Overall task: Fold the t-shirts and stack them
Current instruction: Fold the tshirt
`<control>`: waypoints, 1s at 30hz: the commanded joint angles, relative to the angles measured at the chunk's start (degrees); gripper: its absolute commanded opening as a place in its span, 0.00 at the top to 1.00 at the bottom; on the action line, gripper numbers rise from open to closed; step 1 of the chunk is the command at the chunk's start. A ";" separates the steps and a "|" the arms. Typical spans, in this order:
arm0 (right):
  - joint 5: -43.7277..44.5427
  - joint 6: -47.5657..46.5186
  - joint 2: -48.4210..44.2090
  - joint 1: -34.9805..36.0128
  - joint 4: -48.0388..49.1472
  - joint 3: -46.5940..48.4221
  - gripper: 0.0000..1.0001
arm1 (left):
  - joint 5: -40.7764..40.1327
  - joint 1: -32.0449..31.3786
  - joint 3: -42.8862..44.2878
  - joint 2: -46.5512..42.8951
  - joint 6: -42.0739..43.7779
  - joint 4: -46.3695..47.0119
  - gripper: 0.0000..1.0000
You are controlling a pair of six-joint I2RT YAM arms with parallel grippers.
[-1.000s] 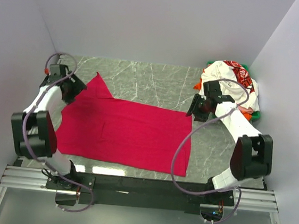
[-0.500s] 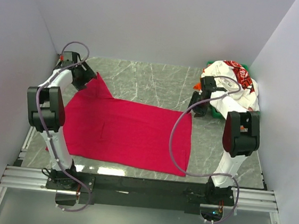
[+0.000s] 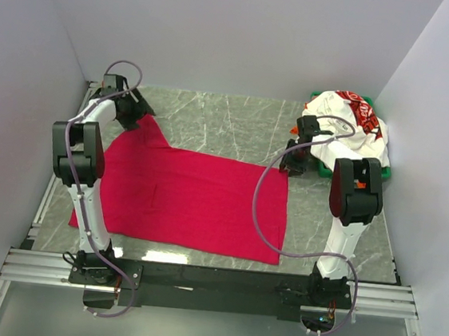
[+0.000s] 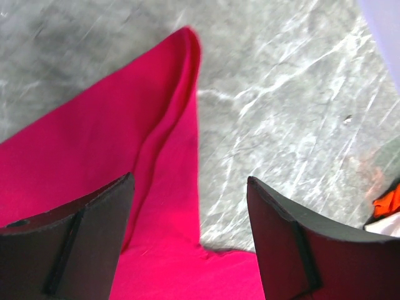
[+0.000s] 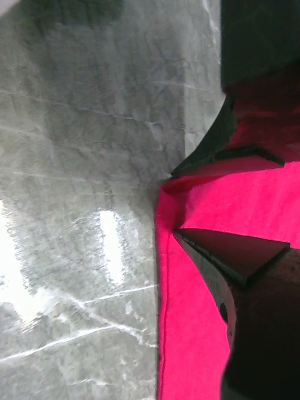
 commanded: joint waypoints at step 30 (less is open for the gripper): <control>0.44 0.44 -0.46 -0.37 1.68 -1.90 0.83 | -3.14 -1.65 20.30 15.09 -1.32 -0.41 0.31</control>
